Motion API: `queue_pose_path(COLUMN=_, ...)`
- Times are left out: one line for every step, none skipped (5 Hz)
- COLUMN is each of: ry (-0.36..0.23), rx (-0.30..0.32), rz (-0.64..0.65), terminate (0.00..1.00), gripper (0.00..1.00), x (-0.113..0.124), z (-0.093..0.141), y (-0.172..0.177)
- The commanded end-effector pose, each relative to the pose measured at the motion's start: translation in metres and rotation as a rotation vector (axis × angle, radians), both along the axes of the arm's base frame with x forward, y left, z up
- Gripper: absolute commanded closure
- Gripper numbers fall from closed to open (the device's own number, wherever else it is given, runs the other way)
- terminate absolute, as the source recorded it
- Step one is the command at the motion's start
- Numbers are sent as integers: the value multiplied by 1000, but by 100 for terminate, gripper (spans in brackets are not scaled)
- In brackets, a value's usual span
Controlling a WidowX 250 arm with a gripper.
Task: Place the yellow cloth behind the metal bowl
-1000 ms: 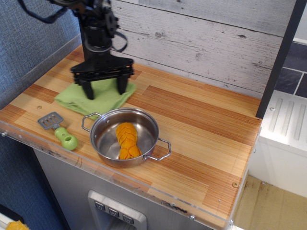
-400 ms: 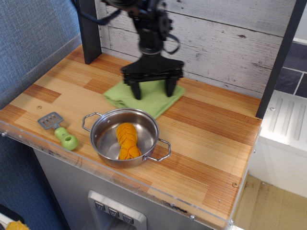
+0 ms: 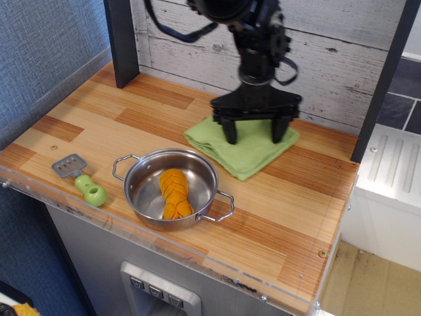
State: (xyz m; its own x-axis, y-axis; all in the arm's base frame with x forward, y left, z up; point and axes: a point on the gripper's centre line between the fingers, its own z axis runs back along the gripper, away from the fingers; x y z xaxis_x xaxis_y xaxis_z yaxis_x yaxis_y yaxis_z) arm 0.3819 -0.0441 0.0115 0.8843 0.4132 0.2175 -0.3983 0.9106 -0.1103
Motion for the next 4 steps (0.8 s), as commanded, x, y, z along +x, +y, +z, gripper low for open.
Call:
queue_pose_path(ry=-15, rx=-25, rz=-113, terminate=0, gripper=0, x=-13, z=7, y=-53)
queue_pose_path(ry=-16, rx=-31, rz=-133, terminate=0, gripper=0, x=-19, z=7, y=-60)
queue_pose_path(ry=-13, rx=-26, rz=-132, terminate=0, gripper=0, x=-18, z=8, y=-59)
queue_pose_path(ry=-34, rx=-9, rz=-114, terminate=0, gripper=0, x=-16, z=15, y=-51)
